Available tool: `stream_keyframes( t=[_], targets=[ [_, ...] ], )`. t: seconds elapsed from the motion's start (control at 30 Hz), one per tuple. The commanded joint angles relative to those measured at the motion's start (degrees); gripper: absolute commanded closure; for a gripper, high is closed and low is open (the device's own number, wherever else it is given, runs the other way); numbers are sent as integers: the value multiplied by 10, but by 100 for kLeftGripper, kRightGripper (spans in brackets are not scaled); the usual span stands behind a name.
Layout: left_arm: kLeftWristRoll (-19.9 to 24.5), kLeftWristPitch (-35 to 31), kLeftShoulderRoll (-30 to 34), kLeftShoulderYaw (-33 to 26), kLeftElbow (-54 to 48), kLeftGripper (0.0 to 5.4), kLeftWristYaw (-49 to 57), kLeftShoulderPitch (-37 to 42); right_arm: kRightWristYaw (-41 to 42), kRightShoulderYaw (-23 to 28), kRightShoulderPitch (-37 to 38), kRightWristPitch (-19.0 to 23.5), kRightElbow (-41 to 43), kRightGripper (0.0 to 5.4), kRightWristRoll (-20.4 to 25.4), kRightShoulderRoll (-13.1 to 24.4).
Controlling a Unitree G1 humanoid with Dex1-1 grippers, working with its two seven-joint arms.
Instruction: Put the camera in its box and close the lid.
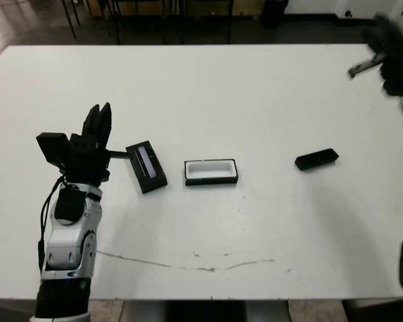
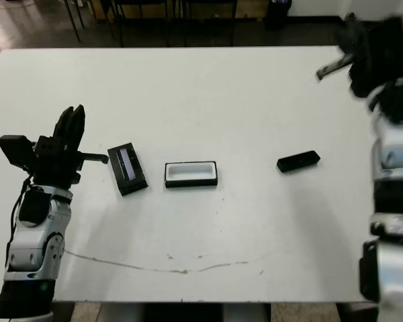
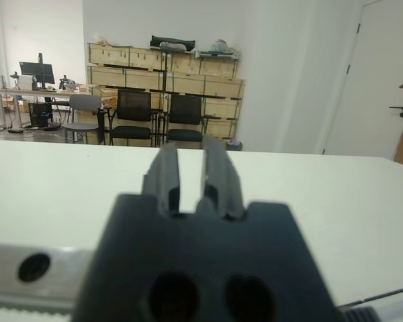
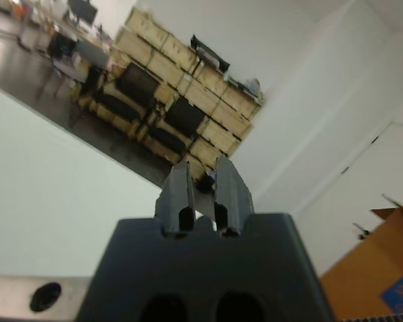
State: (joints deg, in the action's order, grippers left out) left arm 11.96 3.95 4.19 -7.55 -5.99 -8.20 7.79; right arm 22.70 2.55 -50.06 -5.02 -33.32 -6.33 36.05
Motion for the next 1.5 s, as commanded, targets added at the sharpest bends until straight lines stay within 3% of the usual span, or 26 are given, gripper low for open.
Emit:
stream_keyframes(
  t=[0.03, 0.27, 0.53, 0.73, 0.87, 1.03, 1.5],
  targets=[
    [-5, -2, 7, -2, 11, 539, 0, -2, 32, -33, -44, -12, -86, 540, -30, 18],
    [-2, 8, 6, -2, 17, 539, -6, -2, 59, -122, -129, -27, -281, 540, -127, 24],
    [2, 4, 7, -5, 10, 539, -6, -6, 113, -200, -128, -45, -365, 540, -193, 6],
    [13, -11, 6, -8, 3, 539, -6, -9, 210, -235, -123, -38, -356, 540, -211, 3],
    [13, -11, 7, -7, 4, 539, -7, -11, 254, -242, -114, -9, -331, 540, -212, 1],
    [8, -6, 7, -3, 4, 539, -7, -16, 311, -258, -92, -11, -290, 540, -213, 2],
    [13, -5, 5, -4, 4, 539, -8, -18, 331, -283, -57, -13, -265, 540, -226, -2]
  ],
)
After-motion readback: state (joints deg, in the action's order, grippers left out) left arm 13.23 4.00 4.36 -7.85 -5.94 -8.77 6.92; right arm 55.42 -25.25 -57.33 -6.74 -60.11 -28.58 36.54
